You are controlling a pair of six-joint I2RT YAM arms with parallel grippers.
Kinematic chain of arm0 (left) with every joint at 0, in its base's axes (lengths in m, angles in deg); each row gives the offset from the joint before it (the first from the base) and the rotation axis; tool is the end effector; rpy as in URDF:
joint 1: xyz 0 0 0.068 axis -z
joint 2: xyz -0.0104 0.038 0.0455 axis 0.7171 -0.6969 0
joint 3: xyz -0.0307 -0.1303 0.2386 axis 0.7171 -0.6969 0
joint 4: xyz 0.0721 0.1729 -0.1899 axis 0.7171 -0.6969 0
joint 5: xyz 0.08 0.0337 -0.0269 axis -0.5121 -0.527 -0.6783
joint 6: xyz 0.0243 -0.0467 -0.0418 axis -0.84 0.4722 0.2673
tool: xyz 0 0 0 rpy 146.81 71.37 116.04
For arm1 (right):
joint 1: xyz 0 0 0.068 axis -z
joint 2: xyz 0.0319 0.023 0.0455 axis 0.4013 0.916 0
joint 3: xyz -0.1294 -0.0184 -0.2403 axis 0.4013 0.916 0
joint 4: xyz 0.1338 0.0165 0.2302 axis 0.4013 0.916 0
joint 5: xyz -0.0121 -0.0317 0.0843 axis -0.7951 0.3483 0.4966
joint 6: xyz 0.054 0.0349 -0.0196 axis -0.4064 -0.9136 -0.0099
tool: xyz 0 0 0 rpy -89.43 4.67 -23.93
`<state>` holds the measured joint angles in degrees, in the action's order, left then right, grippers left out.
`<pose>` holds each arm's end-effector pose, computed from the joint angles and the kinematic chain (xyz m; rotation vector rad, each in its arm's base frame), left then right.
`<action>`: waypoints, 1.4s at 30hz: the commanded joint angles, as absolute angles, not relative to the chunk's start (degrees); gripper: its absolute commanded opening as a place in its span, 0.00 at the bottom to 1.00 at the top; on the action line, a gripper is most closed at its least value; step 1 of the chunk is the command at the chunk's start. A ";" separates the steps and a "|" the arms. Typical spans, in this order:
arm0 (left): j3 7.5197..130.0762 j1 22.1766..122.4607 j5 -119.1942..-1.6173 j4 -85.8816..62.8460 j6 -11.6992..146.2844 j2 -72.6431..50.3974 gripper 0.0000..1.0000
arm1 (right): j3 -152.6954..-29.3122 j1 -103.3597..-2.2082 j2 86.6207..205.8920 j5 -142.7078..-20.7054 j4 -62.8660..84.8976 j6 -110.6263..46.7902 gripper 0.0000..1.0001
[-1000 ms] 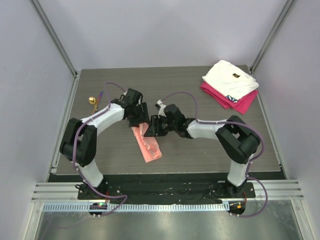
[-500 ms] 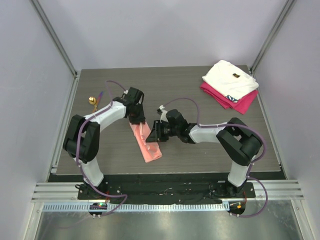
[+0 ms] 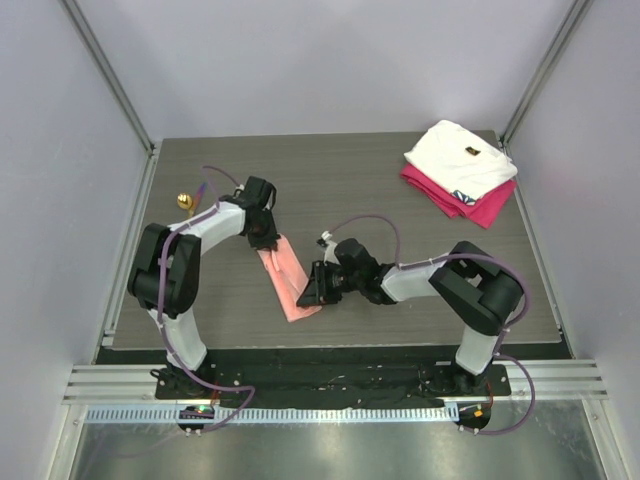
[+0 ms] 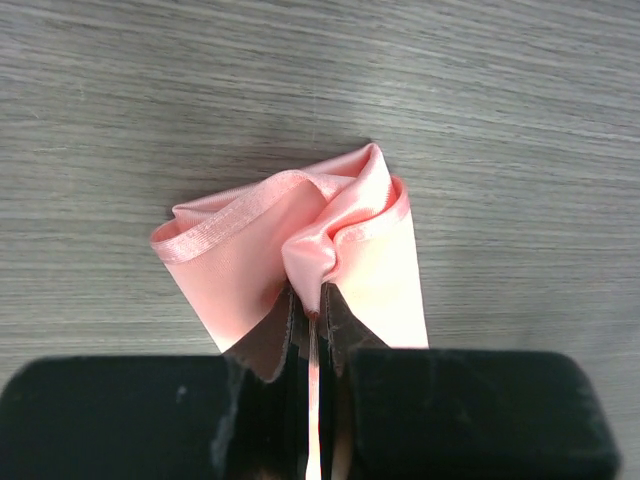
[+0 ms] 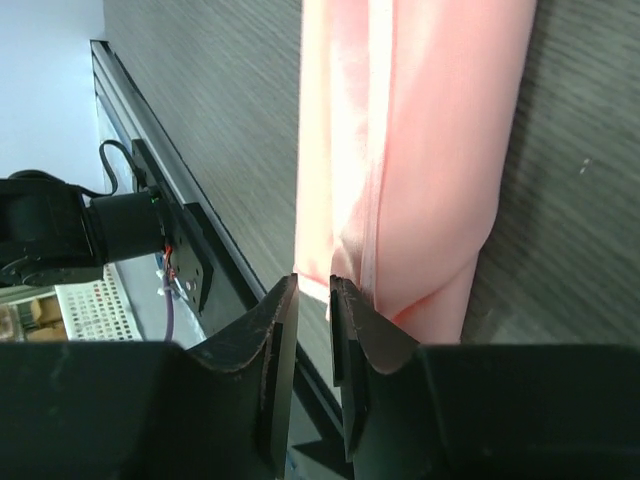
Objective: Fold the napkin into a case and place the utensils inside
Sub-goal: Smooth out the smaller rectangle-folded napkin at the center of the board, then pick up the top corner of the smaller rectangle folded napkin from the center of the board.
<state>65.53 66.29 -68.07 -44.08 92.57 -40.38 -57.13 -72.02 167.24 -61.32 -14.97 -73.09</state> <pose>0.3530 -0.1323 0.1550 -0.3914 2.7399 -0.2922 0.2144 0.2791 0.1149 -0.3317 2.4854 1.3802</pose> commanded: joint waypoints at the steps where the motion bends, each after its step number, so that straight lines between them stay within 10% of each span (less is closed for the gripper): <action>1: 64.05 65.86 -66.12 -40.69 91.75 -40.13 0.00 | -61.67 -72.44 158.88 -64.81 -5.69 -66.25 0.29; 17: 63.51 64.45 -61.90 -40.34 92.80 -37.93 0.00 | -71.97 -73.66 169.23 -72.21 5.33 -57.45 0.36; 29: 63.60 64.28 -59.80 -41.39 93.33 -33.63 0.36 | -73.55 -74.28 165.81 -72.82 6.55 -58.33 0.36; 42: 58.16 59.19 -66.99 -45.35 96.05 -17.64 0.46 | -88.56 -68.75 173.01 -74.49 8.31 -58.41 0.47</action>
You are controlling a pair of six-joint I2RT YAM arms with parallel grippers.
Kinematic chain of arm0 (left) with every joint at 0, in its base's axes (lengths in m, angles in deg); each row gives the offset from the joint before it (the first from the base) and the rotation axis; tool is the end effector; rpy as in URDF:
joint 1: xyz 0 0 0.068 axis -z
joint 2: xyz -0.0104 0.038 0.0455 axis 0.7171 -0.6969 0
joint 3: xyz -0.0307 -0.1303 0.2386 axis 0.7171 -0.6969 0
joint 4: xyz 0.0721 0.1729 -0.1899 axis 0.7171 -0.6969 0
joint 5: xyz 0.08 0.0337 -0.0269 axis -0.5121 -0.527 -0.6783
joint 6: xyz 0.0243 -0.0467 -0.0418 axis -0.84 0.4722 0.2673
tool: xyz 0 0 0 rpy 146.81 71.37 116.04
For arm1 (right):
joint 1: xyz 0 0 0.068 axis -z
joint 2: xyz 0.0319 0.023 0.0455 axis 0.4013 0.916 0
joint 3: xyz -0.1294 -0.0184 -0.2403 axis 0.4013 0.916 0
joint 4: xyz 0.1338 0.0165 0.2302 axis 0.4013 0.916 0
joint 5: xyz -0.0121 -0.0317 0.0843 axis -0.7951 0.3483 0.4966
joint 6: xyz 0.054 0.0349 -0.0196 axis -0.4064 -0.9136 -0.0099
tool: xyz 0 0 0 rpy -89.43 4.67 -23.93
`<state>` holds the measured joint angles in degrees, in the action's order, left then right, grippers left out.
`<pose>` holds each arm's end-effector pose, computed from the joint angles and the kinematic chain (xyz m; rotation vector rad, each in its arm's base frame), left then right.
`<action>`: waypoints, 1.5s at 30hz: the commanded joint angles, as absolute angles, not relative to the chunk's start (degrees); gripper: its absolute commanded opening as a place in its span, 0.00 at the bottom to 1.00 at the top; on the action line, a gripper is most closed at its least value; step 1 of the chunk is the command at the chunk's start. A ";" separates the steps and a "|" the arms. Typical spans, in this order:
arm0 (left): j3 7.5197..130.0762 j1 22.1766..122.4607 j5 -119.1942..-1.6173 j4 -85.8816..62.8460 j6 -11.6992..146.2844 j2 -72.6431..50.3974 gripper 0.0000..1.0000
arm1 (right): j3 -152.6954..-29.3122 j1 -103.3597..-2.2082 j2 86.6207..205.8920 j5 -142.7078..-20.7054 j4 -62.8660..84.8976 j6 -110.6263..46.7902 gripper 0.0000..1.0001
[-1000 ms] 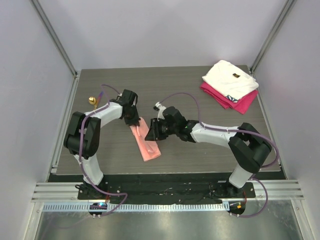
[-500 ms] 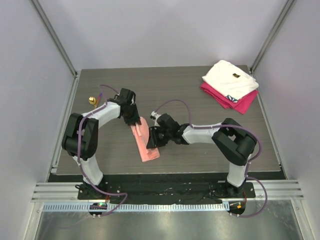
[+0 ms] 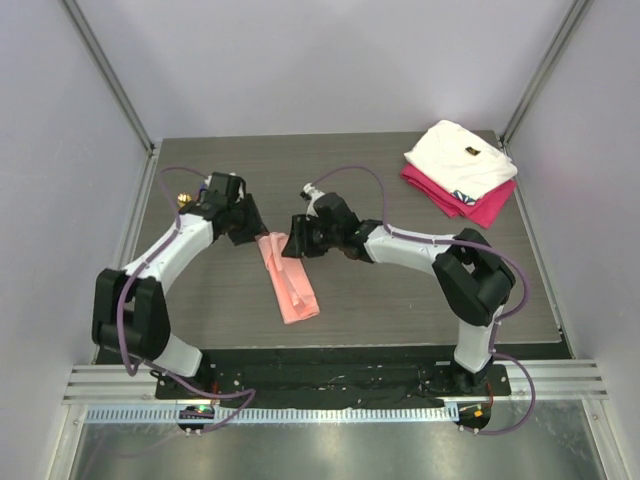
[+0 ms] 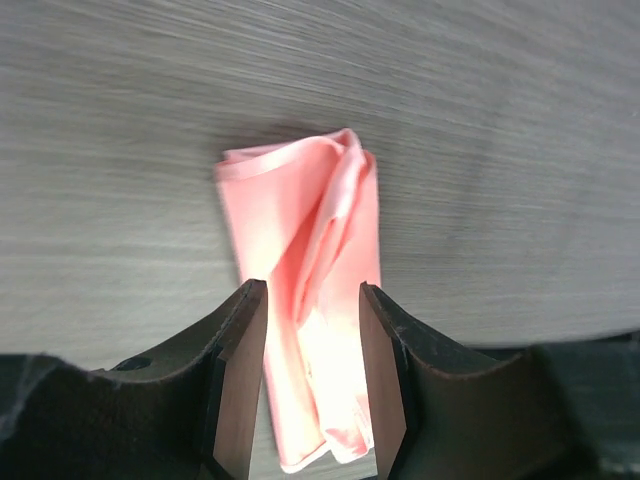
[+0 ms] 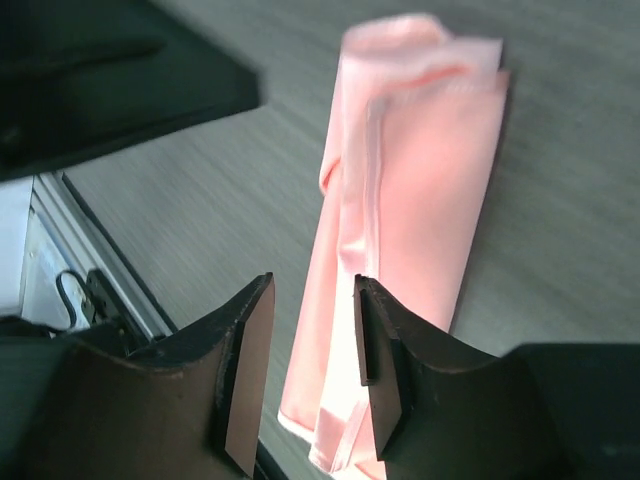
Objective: Fold the napkin into a case and place the utensils inside
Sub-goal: Pick up the top corner of the smaller rectangle folded napkin from the center of the board.
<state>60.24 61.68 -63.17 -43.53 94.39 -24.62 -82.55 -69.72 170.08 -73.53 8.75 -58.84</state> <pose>0.3256 -0.0978 0.2208 -0.4763 2.5588 -0.4847 0.2840 0.3159 0.1895 -0.4234 2.3518 1.0322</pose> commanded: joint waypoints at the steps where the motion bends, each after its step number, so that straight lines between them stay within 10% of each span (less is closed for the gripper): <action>1: 57.37 58.92 -67.26 -45.44 96.14 -16.06 0.46 | -89.71 -68.74 173.71 -74.67 9.36 -58.24 0.48; 11: 45.76 58.56 -63.48 -43.33 100.80 -2.61 0.41 | -102.02 -68.74 182.07 -77.04 15.60 -57.10 0.61; 45: 46.73 58.91 -64.27 -43.68 97.37 -3.92 0.34 | -110.73 -69.80 189.72 -81.35 20.35 -57.18 0.30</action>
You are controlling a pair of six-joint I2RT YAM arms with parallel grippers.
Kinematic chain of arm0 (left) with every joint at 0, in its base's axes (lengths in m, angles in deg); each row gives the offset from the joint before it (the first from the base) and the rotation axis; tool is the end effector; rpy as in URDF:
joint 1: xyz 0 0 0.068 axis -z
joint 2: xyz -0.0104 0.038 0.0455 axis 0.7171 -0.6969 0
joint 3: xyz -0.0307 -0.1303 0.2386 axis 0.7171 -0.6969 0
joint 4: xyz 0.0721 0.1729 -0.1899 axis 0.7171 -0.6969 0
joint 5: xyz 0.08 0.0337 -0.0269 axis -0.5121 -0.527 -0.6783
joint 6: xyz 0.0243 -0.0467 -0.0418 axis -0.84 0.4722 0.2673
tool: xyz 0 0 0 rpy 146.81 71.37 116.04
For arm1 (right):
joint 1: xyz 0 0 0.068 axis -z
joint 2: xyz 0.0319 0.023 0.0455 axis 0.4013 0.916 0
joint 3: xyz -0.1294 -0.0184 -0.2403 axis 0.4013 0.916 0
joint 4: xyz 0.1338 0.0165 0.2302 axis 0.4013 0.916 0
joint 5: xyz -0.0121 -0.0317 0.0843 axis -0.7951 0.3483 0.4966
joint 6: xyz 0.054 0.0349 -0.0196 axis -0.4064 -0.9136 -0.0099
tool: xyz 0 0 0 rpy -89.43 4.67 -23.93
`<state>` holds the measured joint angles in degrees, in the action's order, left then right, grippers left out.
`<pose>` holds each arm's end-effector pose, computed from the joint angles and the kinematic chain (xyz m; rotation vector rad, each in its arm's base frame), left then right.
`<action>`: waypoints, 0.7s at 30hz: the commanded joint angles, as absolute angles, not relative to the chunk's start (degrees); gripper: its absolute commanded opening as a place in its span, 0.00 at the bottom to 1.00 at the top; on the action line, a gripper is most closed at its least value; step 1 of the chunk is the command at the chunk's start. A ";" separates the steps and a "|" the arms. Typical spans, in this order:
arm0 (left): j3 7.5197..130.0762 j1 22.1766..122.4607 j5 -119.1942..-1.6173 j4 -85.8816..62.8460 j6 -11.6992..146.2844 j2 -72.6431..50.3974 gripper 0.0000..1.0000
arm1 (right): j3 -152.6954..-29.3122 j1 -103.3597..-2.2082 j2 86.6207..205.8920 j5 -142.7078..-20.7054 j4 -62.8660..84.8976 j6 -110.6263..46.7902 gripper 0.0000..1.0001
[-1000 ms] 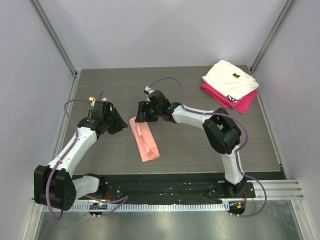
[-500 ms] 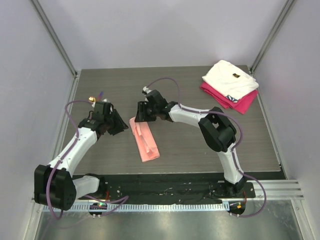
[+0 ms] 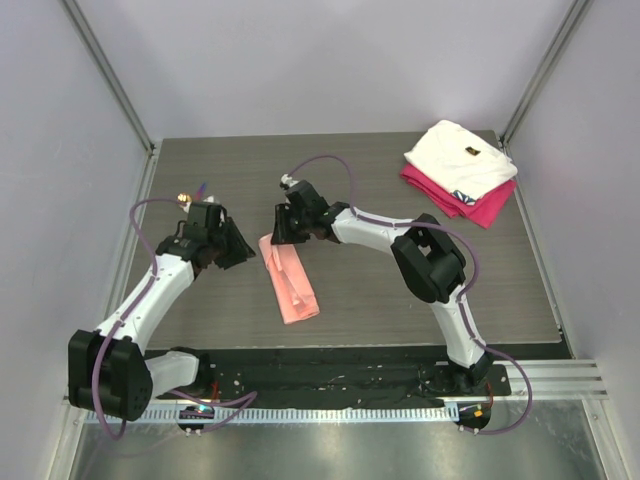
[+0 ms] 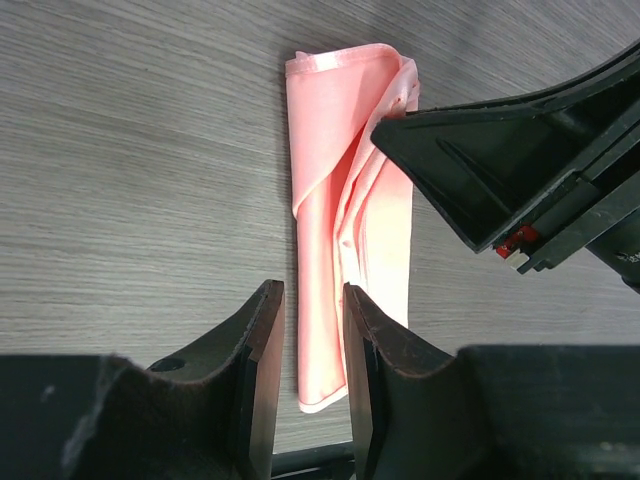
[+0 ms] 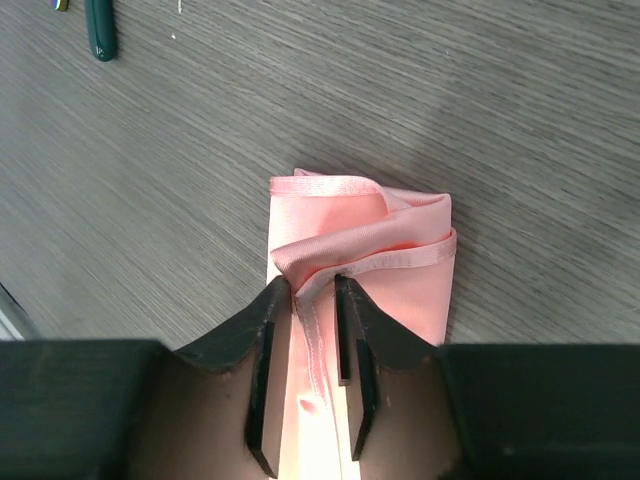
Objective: Fold the napkin into a case and place the utensils inside
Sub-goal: Pick up the top corner of the smaller rectangle folded napkin from the center of the board.
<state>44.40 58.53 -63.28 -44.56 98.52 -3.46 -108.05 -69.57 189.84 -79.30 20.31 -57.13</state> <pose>0.2487 -0.0612 0.2304 -0.6161 2.4545 -0.5237 0.3476 0.3724 0.1647 -0.3927 2.4271 0.8579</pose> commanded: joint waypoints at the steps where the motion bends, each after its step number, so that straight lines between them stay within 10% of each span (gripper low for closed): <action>1: 46.64 59.26 -64.27 -43.33 97.46 -3.92 0.34 | -110.73 -69.89 189.63 -81.44 20.35 -57.36 0.27; 9: 49.54 63.48 -66.73 -43.07 96.94 -8.40 0.38 | -108.54 -69.10 187.26 -79.95 19.30 -59.81 0.04; 21: 57.88 69.99 -78.32 -44.03 93.42 -20.53 0.39 | -98.70 -66.81 181.72 -77.31 13.76 -70.80 0.01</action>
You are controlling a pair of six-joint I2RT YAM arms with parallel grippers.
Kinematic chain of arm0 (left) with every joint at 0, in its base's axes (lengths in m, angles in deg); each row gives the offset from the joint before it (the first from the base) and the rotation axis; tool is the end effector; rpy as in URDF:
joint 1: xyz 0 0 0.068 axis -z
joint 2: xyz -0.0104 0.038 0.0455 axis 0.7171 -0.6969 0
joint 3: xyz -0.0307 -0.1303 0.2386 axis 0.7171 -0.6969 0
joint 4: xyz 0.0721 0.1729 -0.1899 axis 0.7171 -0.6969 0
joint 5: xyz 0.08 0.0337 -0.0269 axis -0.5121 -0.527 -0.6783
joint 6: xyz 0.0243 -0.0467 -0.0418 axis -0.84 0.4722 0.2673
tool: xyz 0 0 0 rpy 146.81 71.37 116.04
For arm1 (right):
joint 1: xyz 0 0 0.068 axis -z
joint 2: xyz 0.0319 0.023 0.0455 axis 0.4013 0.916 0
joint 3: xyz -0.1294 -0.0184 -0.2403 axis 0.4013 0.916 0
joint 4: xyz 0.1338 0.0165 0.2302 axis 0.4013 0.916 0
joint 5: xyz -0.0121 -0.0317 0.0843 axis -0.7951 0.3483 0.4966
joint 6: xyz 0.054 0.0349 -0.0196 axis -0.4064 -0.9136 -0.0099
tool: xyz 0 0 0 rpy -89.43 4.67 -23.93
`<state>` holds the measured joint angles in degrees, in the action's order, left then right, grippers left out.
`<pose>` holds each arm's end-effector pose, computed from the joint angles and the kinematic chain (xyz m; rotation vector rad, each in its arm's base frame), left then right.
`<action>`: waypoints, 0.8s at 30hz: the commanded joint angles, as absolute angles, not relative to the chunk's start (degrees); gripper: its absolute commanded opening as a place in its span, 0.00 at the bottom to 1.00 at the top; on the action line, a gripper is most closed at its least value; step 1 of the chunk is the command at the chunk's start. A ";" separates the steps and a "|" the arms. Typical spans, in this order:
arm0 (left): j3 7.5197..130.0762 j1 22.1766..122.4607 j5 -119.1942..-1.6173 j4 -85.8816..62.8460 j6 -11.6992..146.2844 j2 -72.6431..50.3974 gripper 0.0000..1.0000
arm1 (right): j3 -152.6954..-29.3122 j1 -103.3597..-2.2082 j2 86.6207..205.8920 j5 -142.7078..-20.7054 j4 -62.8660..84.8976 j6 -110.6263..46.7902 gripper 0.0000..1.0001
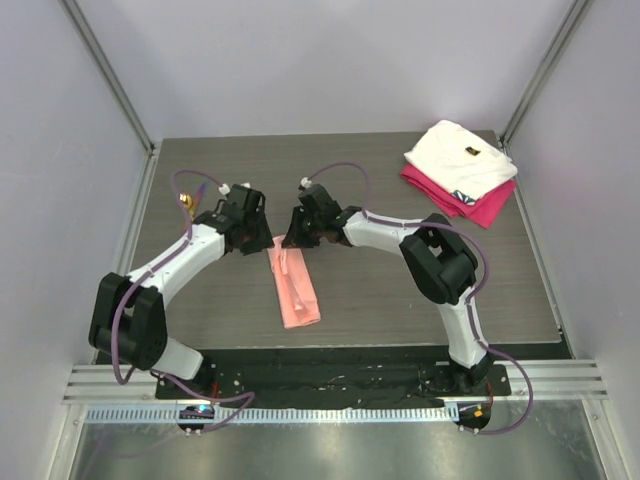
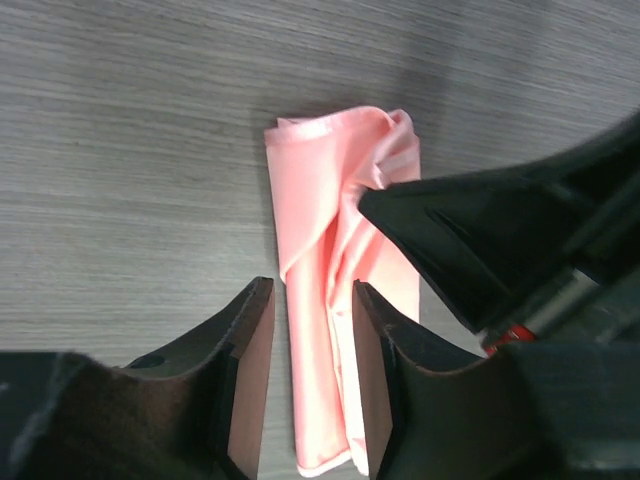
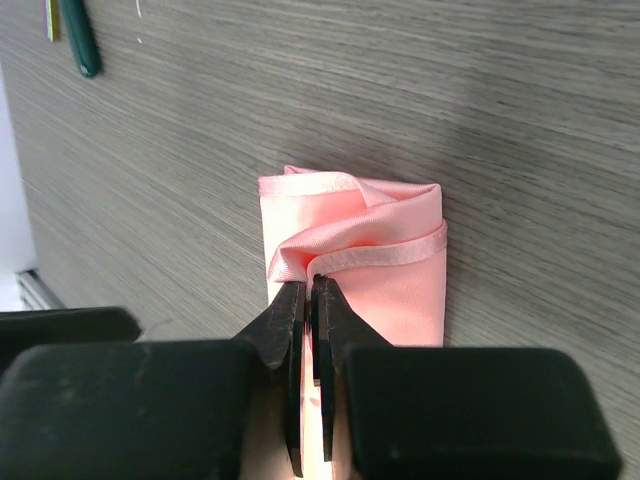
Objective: Fold the napkin into a case and place the utensils inside
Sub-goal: Pick up the top corner of the smaller rectangle folded napkin from the center of the board, then stuff the top corner of the smaller-rectangle-folded napkin into the folded napkin.
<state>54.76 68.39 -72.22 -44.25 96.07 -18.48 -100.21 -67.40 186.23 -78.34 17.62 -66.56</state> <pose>0.2896 -0.1167 0.2214 -0.4220 2.5361 -0.3517 0.3442 0.3436 0.1536 -0.1544 2.5125 0.9113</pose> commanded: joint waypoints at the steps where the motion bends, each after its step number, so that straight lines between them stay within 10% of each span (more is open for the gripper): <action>1: 58.06 70.95 -78.86 -43.94 93.07 -21.05 0.36 | -98.43 -66.72 181.72 -77.13 12.98 -71.33 0.01; 24: 60.70 75.52 -83.87 -43.68 93.68 -31.25 0.36 | -95.00 -63.12 179.17 -70.36 10.68 -72.30 0.01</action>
<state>58.52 74.75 -81.16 -44.32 94.17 -30.85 -94.52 -63.27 181.79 -72.07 12.94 -72.02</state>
